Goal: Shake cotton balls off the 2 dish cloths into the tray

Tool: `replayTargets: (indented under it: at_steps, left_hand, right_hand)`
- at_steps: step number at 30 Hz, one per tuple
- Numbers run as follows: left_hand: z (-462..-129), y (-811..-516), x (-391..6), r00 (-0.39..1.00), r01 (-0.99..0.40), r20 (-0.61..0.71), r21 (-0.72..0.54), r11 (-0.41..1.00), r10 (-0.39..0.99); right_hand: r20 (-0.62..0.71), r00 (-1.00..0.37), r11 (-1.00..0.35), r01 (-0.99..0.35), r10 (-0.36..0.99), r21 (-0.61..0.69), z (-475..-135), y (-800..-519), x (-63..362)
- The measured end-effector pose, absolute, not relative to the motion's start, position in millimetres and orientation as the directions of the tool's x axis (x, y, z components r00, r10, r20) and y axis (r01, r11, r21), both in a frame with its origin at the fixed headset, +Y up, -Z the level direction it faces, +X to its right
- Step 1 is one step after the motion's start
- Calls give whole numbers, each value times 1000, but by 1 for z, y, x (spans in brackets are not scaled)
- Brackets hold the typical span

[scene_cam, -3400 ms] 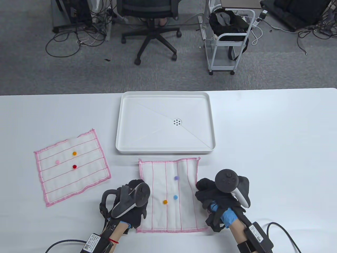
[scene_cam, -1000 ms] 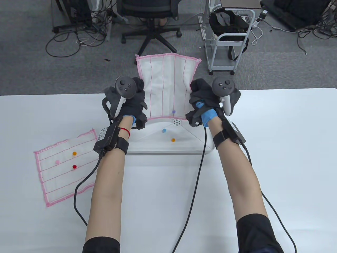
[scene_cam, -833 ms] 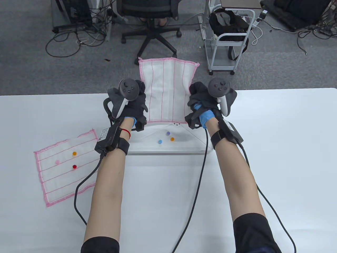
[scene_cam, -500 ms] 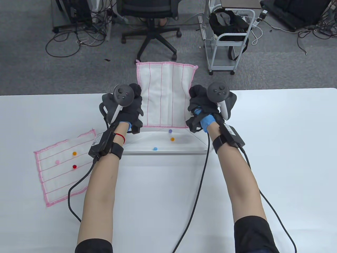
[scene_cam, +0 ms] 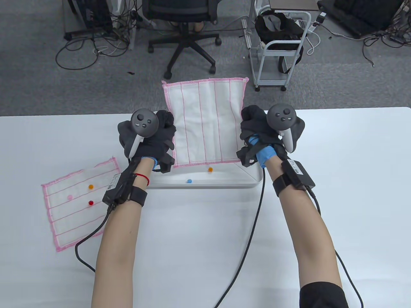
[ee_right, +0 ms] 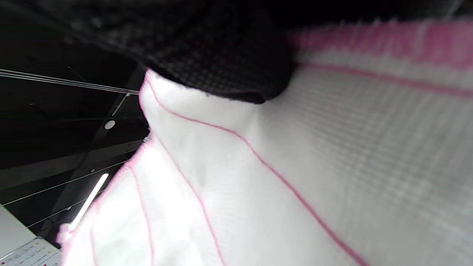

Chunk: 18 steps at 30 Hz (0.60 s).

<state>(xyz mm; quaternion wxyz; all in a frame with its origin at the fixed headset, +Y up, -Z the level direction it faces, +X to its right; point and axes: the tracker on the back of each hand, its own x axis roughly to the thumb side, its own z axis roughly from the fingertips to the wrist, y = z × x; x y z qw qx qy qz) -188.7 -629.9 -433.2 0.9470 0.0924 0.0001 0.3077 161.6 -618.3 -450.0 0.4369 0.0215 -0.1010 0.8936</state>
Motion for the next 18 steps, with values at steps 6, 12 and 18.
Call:
replayTargets:
  at_steps: [6, 12, 18]
  left_hand:
    - [-396, -620, -175, 774, -632, 70, 36, 774, 629]
    - [-354, -619, -169, 823, -533, 188, -74, 843, 536]
    - [-311, -630, -186, 922, -301, 211, -139, 943, 326]
  right_hand:
    - [153, -706, -664, -704, 691, -253, -397, -562, 180]
    - [119, -745, -687, -656, 657, -314, -349, -528, 216]
    - [-49, -794, -746, -546, 606, -382, -311, -521, 281]
